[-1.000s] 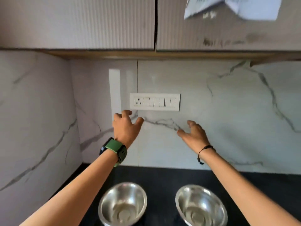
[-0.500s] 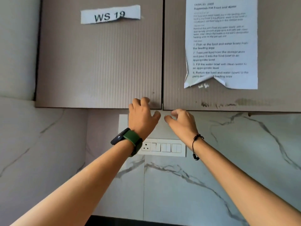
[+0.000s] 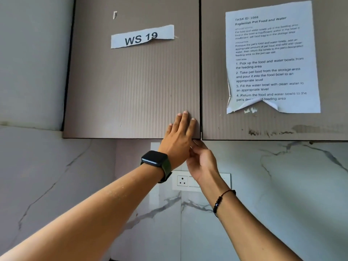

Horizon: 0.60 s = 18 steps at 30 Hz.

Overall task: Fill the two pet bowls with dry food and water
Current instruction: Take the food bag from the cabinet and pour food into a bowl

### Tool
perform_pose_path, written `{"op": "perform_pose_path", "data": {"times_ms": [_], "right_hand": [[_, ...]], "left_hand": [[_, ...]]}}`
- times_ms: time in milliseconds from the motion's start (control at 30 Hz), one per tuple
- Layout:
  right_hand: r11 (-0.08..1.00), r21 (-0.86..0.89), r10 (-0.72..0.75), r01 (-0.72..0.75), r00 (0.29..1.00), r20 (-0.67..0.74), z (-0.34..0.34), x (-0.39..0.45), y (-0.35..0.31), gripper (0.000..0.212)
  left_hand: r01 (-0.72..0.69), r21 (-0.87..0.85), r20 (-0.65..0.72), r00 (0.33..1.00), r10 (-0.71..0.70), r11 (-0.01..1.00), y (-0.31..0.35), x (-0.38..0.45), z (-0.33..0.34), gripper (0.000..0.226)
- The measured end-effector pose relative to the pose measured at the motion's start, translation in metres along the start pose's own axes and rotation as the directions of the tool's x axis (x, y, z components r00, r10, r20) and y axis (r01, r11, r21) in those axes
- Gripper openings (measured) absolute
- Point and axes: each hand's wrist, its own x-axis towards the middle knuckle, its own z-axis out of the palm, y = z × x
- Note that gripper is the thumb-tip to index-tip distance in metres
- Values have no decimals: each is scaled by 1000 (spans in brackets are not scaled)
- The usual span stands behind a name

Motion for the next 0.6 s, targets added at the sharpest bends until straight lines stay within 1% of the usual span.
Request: {"op": "perform_pose_path", "data": {"times_ms": [100, 133, 167, 233, 300, 333, 400, 467, 533, 600], "right_hand": [[997, 81, 15, -17, 1000, 24, -1, -1, 4, 17], [993, 112, 23, -28, 999, 50, 0, -2, 6, 13], [989, 145, 20, -35, 994, 105, 1, -5, 8, 9], [972, 226, 6, -60, 973, 232, 3, -10, 13, 23], [951, 287, 16, -118, 942, 335, 7, -17, 17, 28], [940, 307, 17, -147, 921, 388, 9, -19, 19, 31], [938, 304, -5, -168, 868, 496, 18, -24, 23, 46], [949, 285, -45, -134, 838, 544, 27, -26, 30, 54], [954, 292, -111, -69, 823, 557, 38, -32, 40, 54], [951, 306, -159, -35, 795, 585, 51, -39, 52, 51]], "left_hand": [[-33, 18, -15, 999, 33, 999, -1, -5, -9, 67], [-50, 28, -36, 998, 51, 998, -3, -6, -14, 64], [-63, 33, -57, 996, 65, 997, -4, -7, -18, 62], [-90, 30, -113, 989, 93, 995, -5, -11, -28, 63], [-126, 51, -200, 971, 134, 991, -3, -17, -39, 68], [-141, 87, -247, 956, 158, 986, -2, -20, -46, 70], [-186, 188, -329, 913, 240, 964, -3, -26, -59, 69], [-268, 330, -337, 862, 378, 905, -13, -34, -75, 65], [-343, 468, -273, 820, 502, 815, -25, -45, -97, 64], [-408, 563, -197, 779, 596, 719, -34, -59, -122, 57]]}}
